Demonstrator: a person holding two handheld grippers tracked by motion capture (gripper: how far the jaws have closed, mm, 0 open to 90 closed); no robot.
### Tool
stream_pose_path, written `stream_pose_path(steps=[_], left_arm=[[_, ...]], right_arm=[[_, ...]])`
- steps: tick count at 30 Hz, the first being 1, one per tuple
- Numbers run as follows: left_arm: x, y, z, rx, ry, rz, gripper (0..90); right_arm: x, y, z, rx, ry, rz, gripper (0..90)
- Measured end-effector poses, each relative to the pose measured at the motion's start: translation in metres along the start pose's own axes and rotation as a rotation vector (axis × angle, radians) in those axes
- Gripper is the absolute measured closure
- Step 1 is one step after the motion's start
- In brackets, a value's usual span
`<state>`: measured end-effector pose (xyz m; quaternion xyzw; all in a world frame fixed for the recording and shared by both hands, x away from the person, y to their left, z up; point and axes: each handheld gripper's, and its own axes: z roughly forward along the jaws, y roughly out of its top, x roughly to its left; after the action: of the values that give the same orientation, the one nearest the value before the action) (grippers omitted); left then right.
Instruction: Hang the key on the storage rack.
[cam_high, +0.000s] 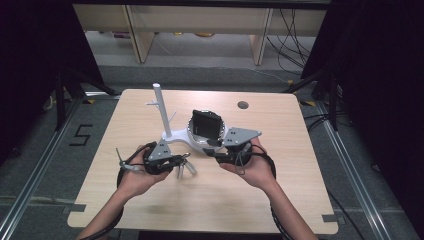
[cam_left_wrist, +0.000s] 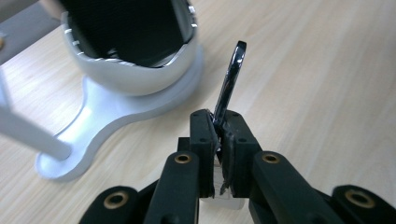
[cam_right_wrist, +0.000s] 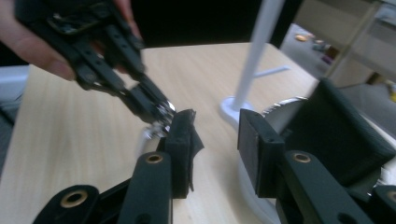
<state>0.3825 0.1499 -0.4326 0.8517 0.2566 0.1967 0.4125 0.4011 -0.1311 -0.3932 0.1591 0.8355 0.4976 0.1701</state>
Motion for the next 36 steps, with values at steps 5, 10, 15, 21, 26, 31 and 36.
stream_pose_path(steps=[5,10,15,21,26,31,36], left_arm=[[0.008,-0.007,-0.01,-0.041,0.078,-0.097,83.5],[0.019,-0.012,-0.02,-0.091,0.177,-0.179,83.4],[0.03,-0.014,-0.03,-0.132,0.291,-0.256,83.4],[0.047,-0.014,-0.038,-0.162,0.394,-0.361,83.4],[0.06,-0.013,-0.041,-0.184,0.467,-0.414,83.4],[0.069,-0.009,-0.041,-0.173,0.523,-0.432,83.4],[0.078,-0.003,-0.036,-0.161,0.559,-0.458,83.4]], right_arm=[[-0.01,-0.012,-0.015,-0.046,-0.071,0.056,64.3],[-0.017,-0.029,-0.027,-0.043,-0.122,0.096,62.9],[-0.015,-0.047,-0.033,-0.019,-0.122,0.166,62.5],[-0.016,-0.063,-0.034,-0.027,-0.142,0.187,62.1],[-0.017,-0.068,-0.038,-0.003,-0.141,0.195,61.2],[-0.017,-0.068,-0.038,-0.012,-0.146,0.197,61.0],[-0.015,-0.068,-0.036,-0.005,-0.13,0.202,60.6]])
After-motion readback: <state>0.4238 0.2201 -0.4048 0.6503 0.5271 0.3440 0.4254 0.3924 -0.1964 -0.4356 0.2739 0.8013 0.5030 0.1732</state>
